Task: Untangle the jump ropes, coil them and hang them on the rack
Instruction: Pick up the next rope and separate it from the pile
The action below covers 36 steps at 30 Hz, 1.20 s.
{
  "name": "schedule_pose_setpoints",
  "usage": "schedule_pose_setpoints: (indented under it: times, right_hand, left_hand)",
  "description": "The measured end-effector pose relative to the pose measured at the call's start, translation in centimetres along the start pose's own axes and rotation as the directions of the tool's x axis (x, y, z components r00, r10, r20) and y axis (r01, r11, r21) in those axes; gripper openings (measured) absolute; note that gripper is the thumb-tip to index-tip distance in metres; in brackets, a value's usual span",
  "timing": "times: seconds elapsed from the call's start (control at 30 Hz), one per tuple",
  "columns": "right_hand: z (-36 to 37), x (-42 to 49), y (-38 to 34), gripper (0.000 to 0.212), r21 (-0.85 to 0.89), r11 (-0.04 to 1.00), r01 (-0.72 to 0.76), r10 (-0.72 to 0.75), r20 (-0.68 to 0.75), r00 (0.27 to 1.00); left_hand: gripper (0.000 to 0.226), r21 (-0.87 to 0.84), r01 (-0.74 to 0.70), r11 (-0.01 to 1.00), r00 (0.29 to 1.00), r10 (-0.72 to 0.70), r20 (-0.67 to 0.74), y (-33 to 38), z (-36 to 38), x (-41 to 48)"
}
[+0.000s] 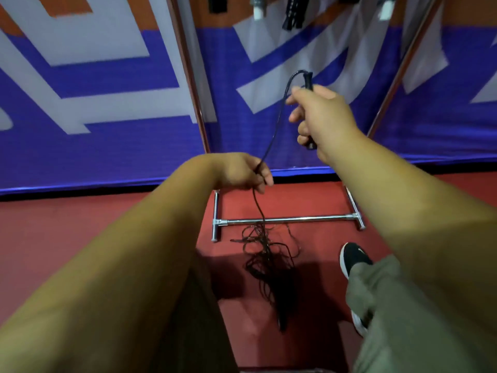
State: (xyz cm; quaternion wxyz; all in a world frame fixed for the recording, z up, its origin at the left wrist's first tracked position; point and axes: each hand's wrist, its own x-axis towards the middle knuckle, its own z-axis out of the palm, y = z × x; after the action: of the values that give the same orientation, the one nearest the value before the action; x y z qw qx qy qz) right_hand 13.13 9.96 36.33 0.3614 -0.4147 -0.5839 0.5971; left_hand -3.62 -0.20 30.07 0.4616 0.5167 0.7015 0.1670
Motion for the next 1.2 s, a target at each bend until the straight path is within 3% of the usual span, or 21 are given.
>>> schedule_pose_setpoints:
  times: [0.07,0.17,0.27,0.33,0.43,0.53,0.57,0.63,0.7,0.77,0.83,0.87,0.9,0.97,1.03,1.13,1.2]
  right_hand:
    - [-0.2,-0.4,0.5,0.012,-0.020,1.000,-0.021,0.020,-0.060,0.998]
    - [-0.7,-0.5,4.1,0.011,-0.119,0.964,-0.239,0.228,-0.100,0.968]
    - [-0.4,-1.2,7.2,0.006,-0.269,0.862,-0.431,0.457,0.040,0.889]
    - [0.2,-1.4,7.7,0.018,-0.309,0.823,-0.476,0.536,0.146,0.832]
    - [1.0,-0.7,7.7,0.021,-0.300,0.850,-0.433,0.506,0.233,0.831]
    - [1.6,0.5,8.0,0.025,-0.310,0.902,-0.300,0.377,0.228,0.898]
    - [1.9,1.0,8.1,0.027,-0.260,0.924,-0.279,0.340,0.230,0.912]
    - [2.4,1.6,7.8,0.029,-0.125,0.957,-0.261,0.283,0.213,0.935]
    - [2.8,2.2,7.3,0.028,0.047,0.965,-0.258,0.247,0.171,0.954]
    - [3.0,2.6,6.5,0.026,0.233,0.938,-0.256,0.229,0.138,0.964]
    - [2.7,3.2,5.8,0.026,0.356,0.908,-0.221,0.202,0.090,0.975]
    - [2.4,3.4,5.5,0.025,0.383,0.904,-0.189,0.178,0.065,0.982]
    - [2.0,3.6,5.4,0.025,0.390,0.908,-0.156,0.153,0.039,0.988]
    - [1.1,3.9,5.2,0.026,0.364,0.925,-0.108,0.120,-0.011,0.993]
    - [0.4,4.4,5.3,0.027,0.305,0.943,-0.131,0.148,-0.035,0.988]
    - [-0.4,4.8,5.8,0.025,0.077,0.940,-0.333,0.334,0.007,0.943]
    - [-0.8,4.4,6.4,0.024,-0.273,0.851,-0.448,0.485,0.085,0.870]
  left_hand:
    - [0.020,-0.149,-0.012,0.989,0.999,0.005,-0.044,1.6,0.4,-0.4]
    - [0.017,-0.449,-0.154,0.880,0.962,0.029,-0.272,3.8,0.2,-0.9]
    - [0.013,-0.736,-0.305,0.604,0.895,-0.082,-0.438,4.8,-0.4,-0.2]
    - [0.016,-0.866,-0.343,0.364,0.892,-0.164,-0.422,4.5,-0.6,0.7]
    - [0.016,-0.929,-0.369,0.030,0.903,-0.224,-0.366,3.7,-0.9,2.0]
    - [0.014,-0.919,-0.382,-0.091,0.907,-0.229,-0.355,2.7,-1.8,3.4]
    - [0.015,-0.920,-0.384,-0.079,0.906,-0.225,-0.359,2.4,-2.0,3.9]
    - [0.034,-0.934,-0.353,0.049,0.905,-0.234,-0.354,2.0,-2.3,4.6]
    - [0.053,-0.934,-0.251,0.256,0.921,-0.234,-0.312,1.5,-2.4,5.3]
    - [0.044,-0.861,-0.074,0.503,0.950,-0.227,-0.214,1.4,-1.9,5.4]
    - [0.028,-0.559,0.093,0.824,0.972,-0.196,-0.128,1.3,-1.1,5.5]
    - [0.030,-0.346,0.153,0.926,0.980,-0.186,-0.064,1.3,-0.6,5.4]
    - [0.035,-0.173,0.191,0.966,0.981,-0.192,0.014,1.3,-0.2,5.3]
    - [0.033,-0.086,0.217,0.972,0.968,-0.202,0.152,1.3,0.4,5.1]
    - [0.024,-0.183,0.204,0.962,0.973,-0.179,0.146,1.3,0.4,5.0]
    - [0.018,-0.467,0.095,0.879,0.993,-0.119,-0.021,1.8,-0.1,5.0]
    - [0.017,-0.709,-0.039,0.704,0.978,-0.118,-0.172,2.4,-0.7,5.1]
